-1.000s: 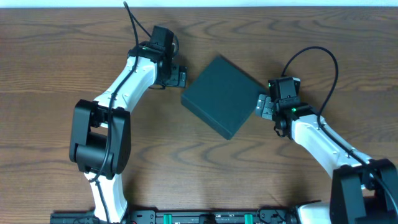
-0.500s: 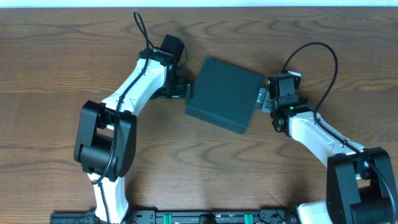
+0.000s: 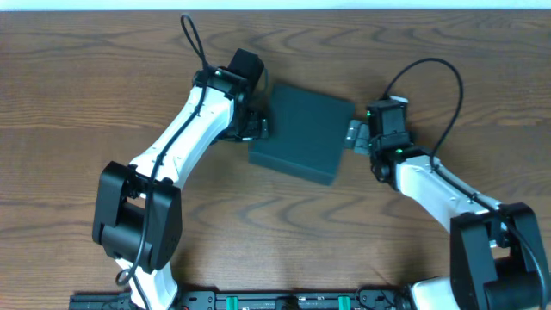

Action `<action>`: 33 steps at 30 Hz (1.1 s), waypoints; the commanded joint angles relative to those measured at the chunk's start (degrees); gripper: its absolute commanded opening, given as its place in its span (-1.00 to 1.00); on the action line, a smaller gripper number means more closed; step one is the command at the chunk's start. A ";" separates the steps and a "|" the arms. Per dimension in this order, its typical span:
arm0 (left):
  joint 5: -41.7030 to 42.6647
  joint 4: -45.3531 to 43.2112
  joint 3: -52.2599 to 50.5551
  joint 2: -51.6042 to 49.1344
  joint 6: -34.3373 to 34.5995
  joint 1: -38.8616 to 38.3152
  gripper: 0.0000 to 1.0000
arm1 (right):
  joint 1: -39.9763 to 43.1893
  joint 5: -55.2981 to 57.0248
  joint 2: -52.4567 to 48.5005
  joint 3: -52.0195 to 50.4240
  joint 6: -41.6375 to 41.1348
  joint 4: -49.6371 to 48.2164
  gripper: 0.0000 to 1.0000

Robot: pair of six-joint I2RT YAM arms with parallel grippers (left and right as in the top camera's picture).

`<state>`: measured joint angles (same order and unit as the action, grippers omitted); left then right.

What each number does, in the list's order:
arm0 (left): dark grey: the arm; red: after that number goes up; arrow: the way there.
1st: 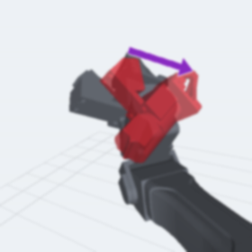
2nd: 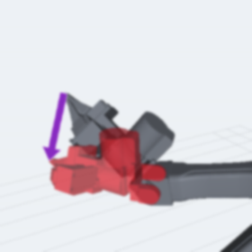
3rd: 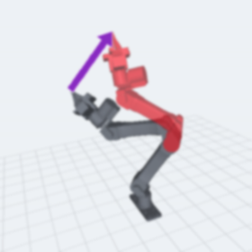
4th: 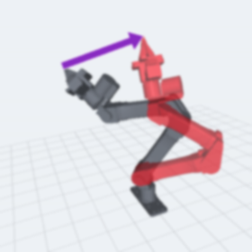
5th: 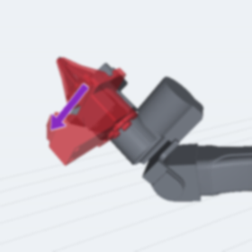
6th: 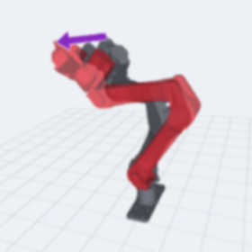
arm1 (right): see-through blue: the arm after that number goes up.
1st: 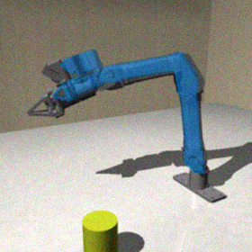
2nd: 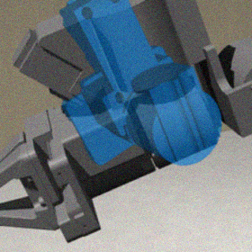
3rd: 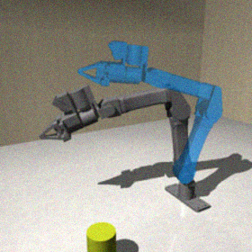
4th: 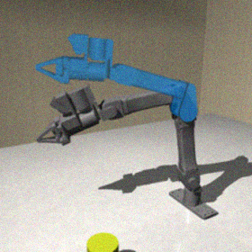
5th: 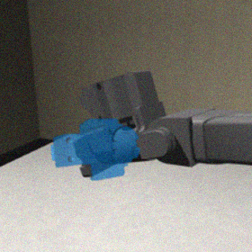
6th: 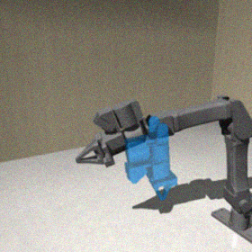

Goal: Pack container
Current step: 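Push the box sides with both grippers to rotate it square, then squeeze the box between both grippers to align it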

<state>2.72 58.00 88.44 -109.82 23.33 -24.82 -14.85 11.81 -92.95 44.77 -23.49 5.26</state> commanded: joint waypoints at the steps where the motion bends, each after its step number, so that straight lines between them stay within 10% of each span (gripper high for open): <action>1: 1.36 0.46 0.74 0.44 0.96 -0.81 0.91 | -3.19 -5.64 -0.02 0.26 -0.70 -0.87 0.98; 33: -1.25 -7.89 -7.39 -0.44 -7.10 14.14 0.91 | -3.50 -3.61 -0.02 0.26 -0.02 -1.84 0.99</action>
<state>0.91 50.85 84.07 -109.14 17.43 -10.66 -18.13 7.57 -92.95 44.77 -23.49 3.62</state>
